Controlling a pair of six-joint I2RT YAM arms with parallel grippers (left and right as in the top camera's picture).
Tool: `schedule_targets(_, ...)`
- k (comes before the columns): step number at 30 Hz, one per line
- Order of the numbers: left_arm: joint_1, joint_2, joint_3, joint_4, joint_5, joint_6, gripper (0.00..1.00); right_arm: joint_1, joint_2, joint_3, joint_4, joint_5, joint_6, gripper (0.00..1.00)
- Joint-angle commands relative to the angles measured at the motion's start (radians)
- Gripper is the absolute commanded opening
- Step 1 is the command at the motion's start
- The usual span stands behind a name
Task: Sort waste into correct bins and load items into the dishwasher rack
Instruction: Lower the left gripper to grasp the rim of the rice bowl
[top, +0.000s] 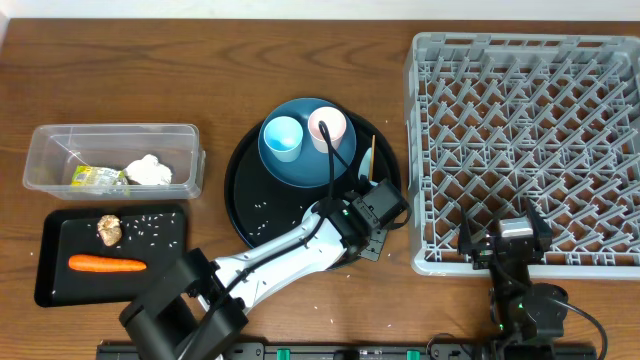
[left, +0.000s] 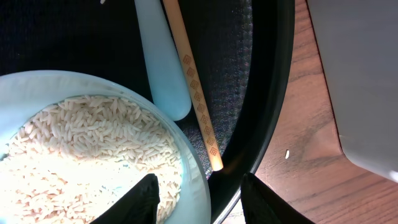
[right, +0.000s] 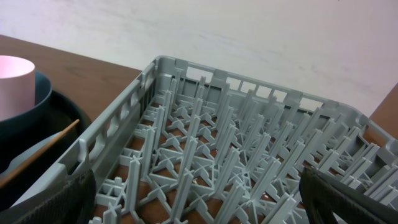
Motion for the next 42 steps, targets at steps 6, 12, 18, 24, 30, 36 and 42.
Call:
schedule_targets(6,-0.002,0.044,-0.013,0.0,-0.024,0.001,0.45,-0.005,0.0,-0.002,-0.003,0.002,-0.005,0.99)
schedule_targets(12,-0.002,0.062,-0.013,0.003,-0.024,0.002,0.44,-0.005,0.0,-0.002,-0.003,0.002,-0.005,0.99)
schedule_targets(18,-0.001,0.059,-0.007,-0.003,-0.059,0.005,0.39,-0.005,0.0,-0.002,-0.003,0.002,-0.005,0.99)
schedule_targets(24,-0.001,0.023,0.013,-0.029,-0.109,0.005,0.39,-0.005,0.0,-0.002,-0.003,0.002,-0.005,0.99)
schedule_targets(30,-0.002,0.014,0.014,-0.035,-0.1,0.005,0.39,-0.005,0.0,-0.002,-0.003,0.002,-0.005,0.99)
schedule_targets(36,-0.002,0.014,0.014,-0.035,-0.063,0.004,0.39,-0.005,0.0,-0.002,-0.003,0.002,-0.005,0.99)
schedule_targets(42,-0.002,0.014,0.014,-0.034,-0.064,0.005,0.39,-0.005,0.0,-0.002,-0.003,0.002,-0.005,0.99)
